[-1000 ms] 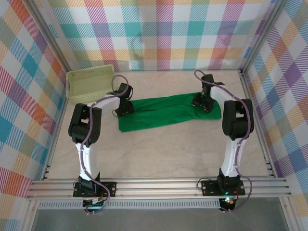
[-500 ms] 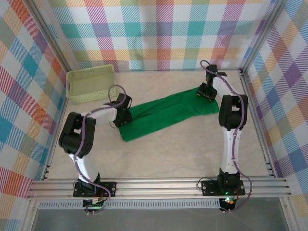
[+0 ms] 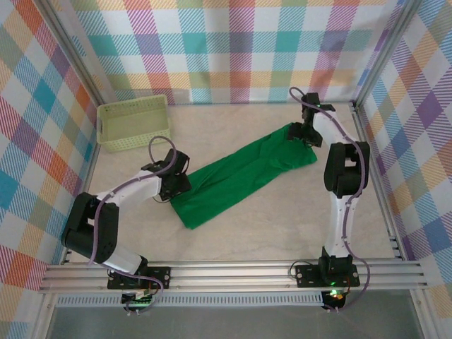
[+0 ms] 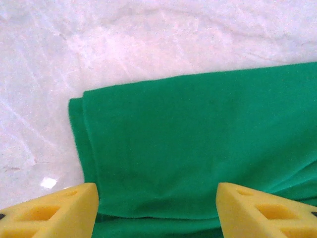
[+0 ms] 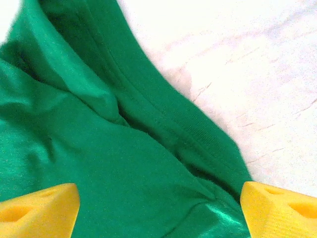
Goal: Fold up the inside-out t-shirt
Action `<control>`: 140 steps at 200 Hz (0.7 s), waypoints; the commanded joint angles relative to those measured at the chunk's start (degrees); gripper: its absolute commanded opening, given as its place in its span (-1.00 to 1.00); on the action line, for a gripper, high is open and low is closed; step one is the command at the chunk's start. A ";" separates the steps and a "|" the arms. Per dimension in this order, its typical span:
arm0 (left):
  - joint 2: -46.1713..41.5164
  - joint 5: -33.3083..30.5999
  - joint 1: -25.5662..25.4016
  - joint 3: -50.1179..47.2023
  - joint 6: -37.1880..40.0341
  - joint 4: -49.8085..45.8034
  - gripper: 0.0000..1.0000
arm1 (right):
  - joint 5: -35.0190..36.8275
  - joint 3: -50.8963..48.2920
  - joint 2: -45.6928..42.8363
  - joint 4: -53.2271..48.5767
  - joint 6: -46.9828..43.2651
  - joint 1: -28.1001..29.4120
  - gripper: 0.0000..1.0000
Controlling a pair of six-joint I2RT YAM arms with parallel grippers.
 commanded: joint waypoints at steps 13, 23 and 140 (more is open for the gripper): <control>4.63 0.28 0.19 2.22 1.34 -1.06 0.30 | -1.06 4.24 2.62 -2.64 -7.27 -0.09 0.86; 5.62 0.41 0.50 2.22 1.61 -0.43 0.30 | -1.14 6.49 4.26 -3.95 -8.52 -0.14 0.87; 9.39 2.17 3.59 0.09 2.43 2.89 0.30 | -0.94 25.94 21.91 -17.69 -12.43 0.75 0.89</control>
